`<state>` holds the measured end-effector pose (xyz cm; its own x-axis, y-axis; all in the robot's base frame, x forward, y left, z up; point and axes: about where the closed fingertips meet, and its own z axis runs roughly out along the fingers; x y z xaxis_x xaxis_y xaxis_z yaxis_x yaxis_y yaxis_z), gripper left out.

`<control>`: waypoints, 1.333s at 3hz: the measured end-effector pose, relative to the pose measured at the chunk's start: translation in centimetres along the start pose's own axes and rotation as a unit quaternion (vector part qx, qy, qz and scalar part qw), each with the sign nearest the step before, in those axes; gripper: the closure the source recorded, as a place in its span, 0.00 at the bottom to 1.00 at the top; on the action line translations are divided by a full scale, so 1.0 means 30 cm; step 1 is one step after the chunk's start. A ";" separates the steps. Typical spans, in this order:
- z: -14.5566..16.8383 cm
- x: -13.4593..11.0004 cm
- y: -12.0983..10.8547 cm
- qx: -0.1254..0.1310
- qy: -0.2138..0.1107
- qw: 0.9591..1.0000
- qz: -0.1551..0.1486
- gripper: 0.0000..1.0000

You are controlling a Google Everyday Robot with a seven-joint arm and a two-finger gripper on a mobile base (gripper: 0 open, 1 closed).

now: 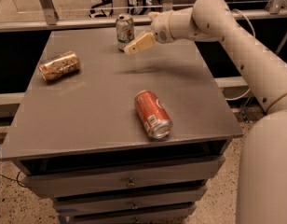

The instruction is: Pick 7up can

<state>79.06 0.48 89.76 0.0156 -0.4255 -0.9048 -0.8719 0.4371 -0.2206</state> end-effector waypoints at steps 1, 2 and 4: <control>0.098 -0.011 -0.024 -0.009 -0.018 1.000 0.015 0.00; 0.190 -0.017 -0.023 -0.018 -0.025 0.999 0.027 0.00; 0.235 -0.027 -0.021 -0.004 -0.020 1.000 0.023 0.41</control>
Offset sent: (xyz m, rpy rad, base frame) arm 0.0524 0.0649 -0.0206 0.0988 0.0561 0.0246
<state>83.05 6.12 88.08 -0.0056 -0.3734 -0.9277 -0.8762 0.4489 -0.1754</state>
